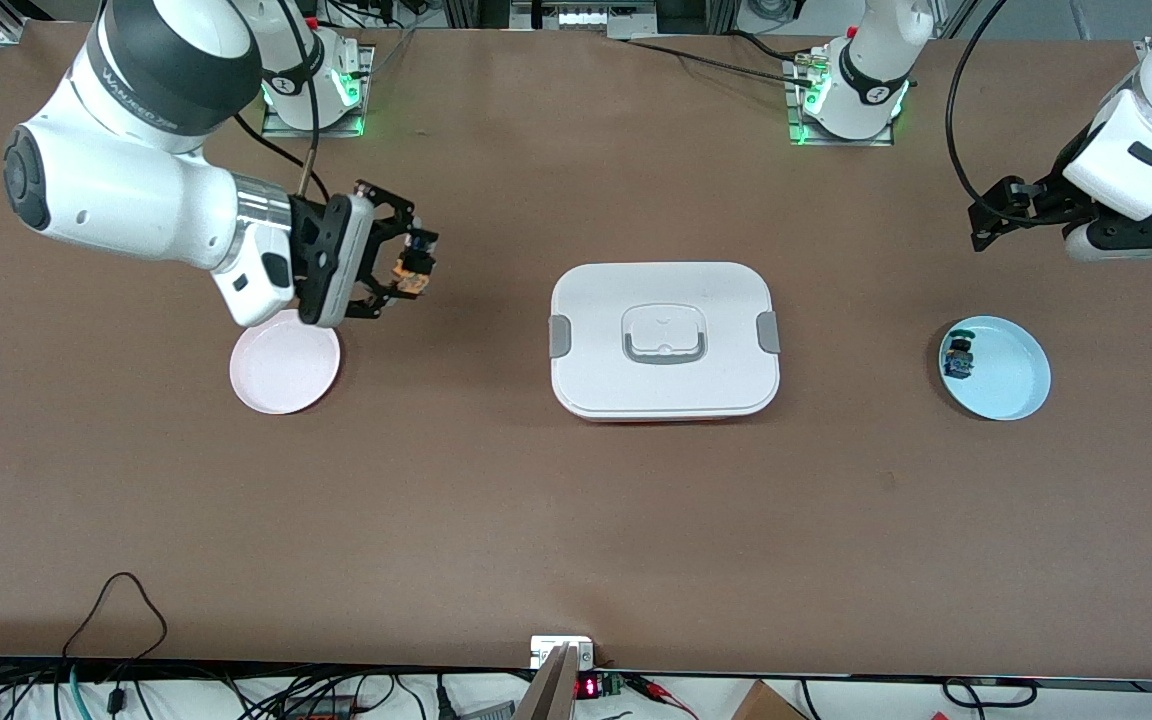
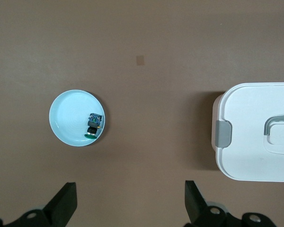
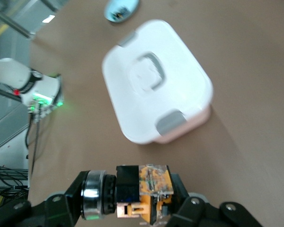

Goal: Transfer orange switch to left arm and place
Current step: 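Lift the switch with the right gripper and carry it over the box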

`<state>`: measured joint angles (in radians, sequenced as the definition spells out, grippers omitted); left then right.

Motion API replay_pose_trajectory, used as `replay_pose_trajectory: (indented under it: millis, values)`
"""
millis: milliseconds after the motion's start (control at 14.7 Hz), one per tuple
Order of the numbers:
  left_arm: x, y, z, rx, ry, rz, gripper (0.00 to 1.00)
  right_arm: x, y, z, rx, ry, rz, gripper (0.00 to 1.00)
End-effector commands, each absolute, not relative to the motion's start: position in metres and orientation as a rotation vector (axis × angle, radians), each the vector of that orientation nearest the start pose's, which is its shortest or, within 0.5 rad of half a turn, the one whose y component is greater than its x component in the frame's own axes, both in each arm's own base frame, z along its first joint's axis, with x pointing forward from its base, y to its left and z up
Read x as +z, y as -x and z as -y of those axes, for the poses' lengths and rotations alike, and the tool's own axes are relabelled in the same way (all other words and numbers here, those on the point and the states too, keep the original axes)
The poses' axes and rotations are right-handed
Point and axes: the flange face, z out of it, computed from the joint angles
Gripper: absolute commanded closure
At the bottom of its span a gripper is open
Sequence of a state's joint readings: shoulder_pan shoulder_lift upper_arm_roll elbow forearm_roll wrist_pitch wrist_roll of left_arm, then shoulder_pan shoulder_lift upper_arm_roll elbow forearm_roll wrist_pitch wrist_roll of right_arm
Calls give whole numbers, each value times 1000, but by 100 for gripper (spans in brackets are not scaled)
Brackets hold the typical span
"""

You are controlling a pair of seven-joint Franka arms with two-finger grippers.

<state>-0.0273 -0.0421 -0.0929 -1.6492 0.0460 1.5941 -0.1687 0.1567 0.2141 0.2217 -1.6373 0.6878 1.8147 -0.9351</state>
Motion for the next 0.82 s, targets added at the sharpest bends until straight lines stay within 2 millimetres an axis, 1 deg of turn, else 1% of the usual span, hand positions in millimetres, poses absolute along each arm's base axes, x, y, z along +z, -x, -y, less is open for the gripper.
replay_pose_trajectory:
  millis: [0, 136, 340, 476, 544, 612, 748]
  values:
    - [617, -536, 60, 17, 3071, 86, 0, 515, -567, -291, -374, 1897, 1385, 100]
    - [617, -535, 62, 32, 3092, 90, 0, 511, -570, -301, -510, 1832, 1426, 100]
    - [610, -535, 63, 113, 3187, 127, 0, 506, -575, -318, -671, 1718, 1370, 100]
    - [608, -532, 61, 184, 3238, 150, 0, 493, -578, -326, -730, 1638, 1353, 100]
    - [606, -531, 65, 225, 3278, 147, 0, 486, -576, -336, -751, 1594, 1361, 100]
    - [601, -530, 71, 291, 3314, 141, 0, 483, -574, -345, -777, 1548, 1327, 100]
    - [586, -529, 84, 458, 3387, 118, 0, 468, -569, -369, -823, 1464, 1229, 100]
